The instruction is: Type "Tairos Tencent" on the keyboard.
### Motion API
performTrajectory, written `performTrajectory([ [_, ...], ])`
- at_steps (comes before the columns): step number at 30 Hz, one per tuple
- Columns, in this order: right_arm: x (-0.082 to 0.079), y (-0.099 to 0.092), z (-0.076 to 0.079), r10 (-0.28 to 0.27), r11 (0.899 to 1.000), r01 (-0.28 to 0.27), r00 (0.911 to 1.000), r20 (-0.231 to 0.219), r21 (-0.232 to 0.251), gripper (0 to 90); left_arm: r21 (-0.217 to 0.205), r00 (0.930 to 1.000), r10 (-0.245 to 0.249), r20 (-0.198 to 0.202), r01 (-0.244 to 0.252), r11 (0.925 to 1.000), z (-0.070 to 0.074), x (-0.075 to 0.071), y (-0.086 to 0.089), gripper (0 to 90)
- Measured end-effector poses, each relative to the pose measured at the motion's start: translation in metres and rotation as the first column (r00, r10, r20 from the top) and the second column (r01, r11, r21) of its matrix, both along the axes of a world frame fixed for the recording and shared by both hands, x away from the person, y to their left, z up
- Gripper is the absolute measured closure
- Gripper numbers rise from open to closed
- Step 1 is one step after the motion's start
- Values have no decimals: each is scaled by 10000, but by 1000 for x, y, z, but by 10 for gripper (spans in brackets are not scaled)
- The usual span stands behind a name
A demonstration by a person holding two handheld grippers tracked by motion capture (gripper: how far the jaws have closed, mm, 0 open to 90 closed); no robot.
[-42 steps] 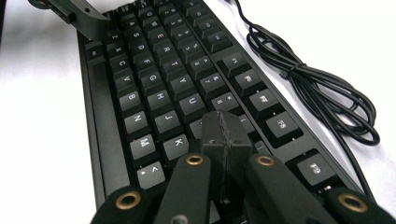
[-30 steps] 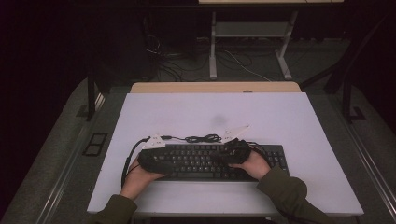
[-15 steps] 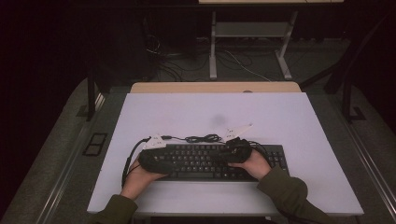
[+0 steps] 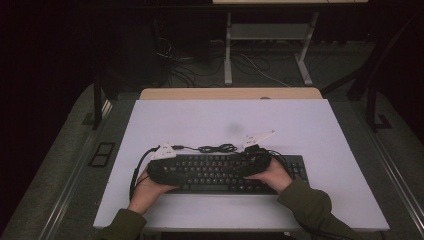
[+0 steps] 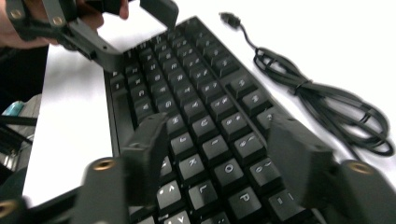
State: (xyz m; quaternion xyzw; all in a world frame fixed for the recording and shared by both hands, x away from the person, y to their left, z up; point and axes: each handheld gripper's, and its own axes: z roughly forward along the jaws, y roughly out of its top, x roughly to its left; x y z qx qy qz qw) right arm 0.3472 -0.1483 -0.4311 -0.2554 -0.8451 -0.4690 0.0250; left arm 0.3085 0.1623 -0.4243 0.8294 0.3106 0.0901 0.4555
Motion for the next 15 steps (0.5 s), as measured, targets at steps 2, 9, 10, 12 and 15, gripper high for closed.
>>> performTrajectory([
  [2, 0, -2, 3, -69, 9998, 67, 9999, 129, 168, 309, -13, 10000, -6, 21, 6, 10000, 0, 0, 1, 222],
  [9, 1, -5, 8, -309, 9988, 285, 9976, 618, 391, 194, -70, 10000, 50, 63, -49, 10000, 2, 0, 2, 226],
  [10, 1, -6, 8, -338, 9986, 311, 9973, 647, 416, 191, -79, 10000, 55, 73, -55, 10000, 2, 0, 2, 227],
  [12, 1, -7, 9, -381, 9982, 347, 9967, 715, 483, 186, -92, 10000, 53, 77, -52, 9999, 3, -1, 2, 229],
  [15, 2, -8, 10, -424, 9977, 381, 9961, 777, 554, 183, -84, 9999, 50, 94, -49, 10000, 3, -1, 3, 237],
])
